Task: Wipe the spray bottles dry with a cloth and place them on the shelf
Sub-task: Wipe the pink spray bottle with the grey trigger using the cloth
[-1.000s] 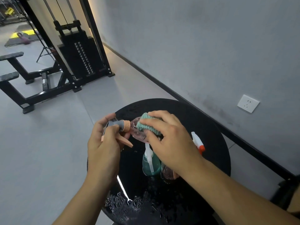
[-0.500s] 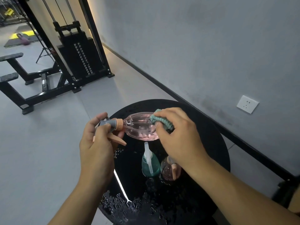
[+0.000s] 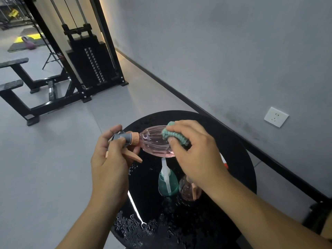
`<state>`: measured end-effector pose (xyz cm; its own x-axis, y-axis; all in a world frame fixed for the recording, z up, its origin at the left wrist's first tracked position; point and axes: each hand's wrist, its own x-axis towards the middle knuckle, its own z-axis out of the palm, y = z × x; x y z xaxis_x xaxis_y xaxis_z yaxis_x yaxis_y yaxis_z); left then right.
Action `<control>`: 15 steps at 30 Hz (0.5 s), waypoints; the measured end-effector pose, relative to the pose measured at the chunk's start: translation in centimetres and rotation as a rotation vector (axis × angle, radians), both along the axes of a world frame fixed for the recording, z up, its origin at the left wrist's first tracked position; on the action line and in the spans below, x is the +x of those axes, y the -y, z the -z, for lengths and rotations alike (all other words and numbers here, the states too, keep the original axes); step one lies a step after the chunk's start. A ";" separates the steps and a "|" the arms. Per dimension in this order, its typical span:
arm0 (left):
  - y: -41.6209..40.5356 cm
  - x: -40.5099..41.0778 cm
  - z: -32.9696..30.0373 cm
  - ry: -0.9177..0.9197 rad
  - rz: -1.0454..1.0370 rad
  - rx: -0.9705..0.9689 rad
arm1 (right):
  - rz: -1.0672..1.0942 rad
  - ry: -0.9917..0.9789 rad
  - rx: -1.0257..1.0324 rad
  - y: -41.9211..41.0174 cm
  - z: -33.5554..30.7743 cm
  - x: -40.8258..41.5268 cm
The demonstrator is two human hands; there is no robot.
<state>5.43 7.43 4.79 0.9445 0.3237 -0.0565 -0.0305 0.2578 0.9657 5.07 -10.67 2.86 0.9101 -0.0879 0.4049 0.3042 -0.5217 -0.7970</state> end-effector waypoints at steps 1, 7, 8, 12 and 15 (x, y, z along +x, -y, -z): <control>0.1 0.0 0.1 0.000 0.005 0.012 | -0.023 0.006 -0.041 -0.2 0.0 -0.1; -0.2 0.0 0.1 0.001 -0.004 0.008 | 0.075 -0.031 0.014 0.4 0.1 0.3; -0.2 0.0 0.1 0.003 0.001 0.015 | 0.071 -0.036 0.019 0.4 0.1 0.3; 0.1 0.0 0.4 0.007 0.017 0.056 | -0.050 -0.040 -0.064 -0.1 0.1 0.1; -0.3 0.0 0.3 0.012 0.006 0.043 | -0.016 -0.029 -0.030 0.2 0.0 0.2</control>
